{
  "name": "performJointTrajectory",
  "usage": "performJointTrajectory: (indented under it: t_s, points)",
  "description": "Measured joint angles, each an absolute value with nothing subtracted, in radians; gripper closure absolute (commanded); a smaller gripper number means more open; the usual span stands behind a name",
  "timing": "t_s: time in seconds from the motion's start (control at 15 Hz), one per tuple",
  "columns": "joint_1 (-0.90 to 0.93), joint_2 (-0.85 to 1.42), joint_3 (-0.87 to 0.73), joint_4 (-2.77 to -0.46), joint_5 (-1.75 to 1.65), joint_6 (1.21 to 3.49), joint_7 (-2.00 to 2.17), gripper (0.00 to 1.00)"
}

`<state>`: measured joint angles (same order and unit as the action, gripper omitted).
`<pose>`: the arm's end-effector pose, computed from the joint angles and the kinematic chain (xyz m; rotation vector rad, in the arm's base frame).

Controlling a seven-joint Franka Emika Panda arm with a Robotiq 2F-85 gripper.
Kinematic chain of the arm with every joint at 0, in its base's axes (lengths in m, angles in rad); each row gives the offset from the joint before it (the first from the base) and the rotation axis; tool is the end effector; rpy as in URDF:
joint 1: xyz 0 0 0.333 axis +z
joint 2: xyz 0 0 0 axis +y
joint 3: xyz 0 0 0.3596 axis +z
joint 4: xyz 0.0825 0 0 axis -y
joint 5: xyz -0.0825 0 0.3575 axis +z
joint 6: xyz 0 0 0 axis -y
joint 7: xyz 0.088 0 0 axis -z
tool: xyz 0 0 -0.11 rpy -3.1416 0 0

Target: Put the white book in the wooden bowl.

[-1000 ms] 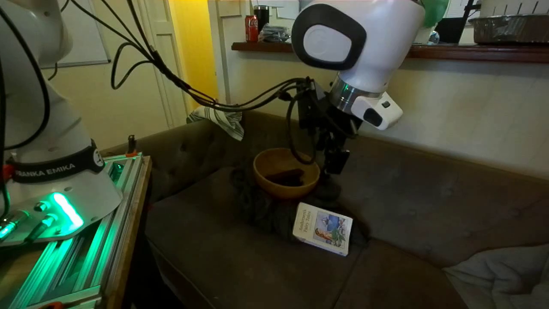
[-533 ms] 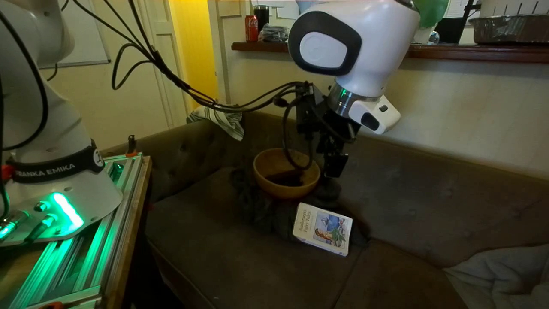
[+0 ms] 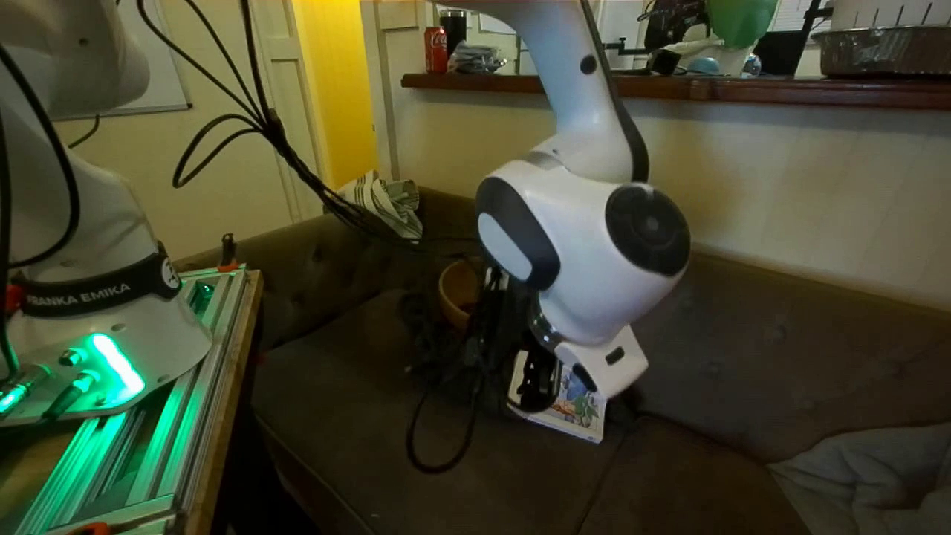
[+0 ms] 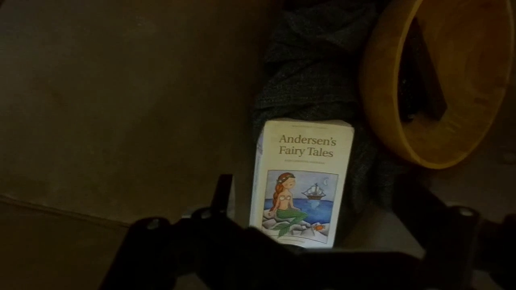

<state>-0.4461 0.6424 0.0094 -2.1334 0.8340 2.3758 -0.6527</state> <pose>0.4830 -0.2148 0.1331 -2.4819 0.6527 0.1127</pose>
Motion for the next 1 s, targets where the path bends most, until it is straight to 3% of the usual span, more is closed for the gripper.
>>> performJointTrajectory:
  t_s: [0.53,1.0]
  points:
    - [-0.449,0.848,-0.045,-1.977,0.852,2.383,-0.585,0.00]
    - [-0.470,0.959,0.093,-1.848,1.066,2.382,-0.608,0.00]
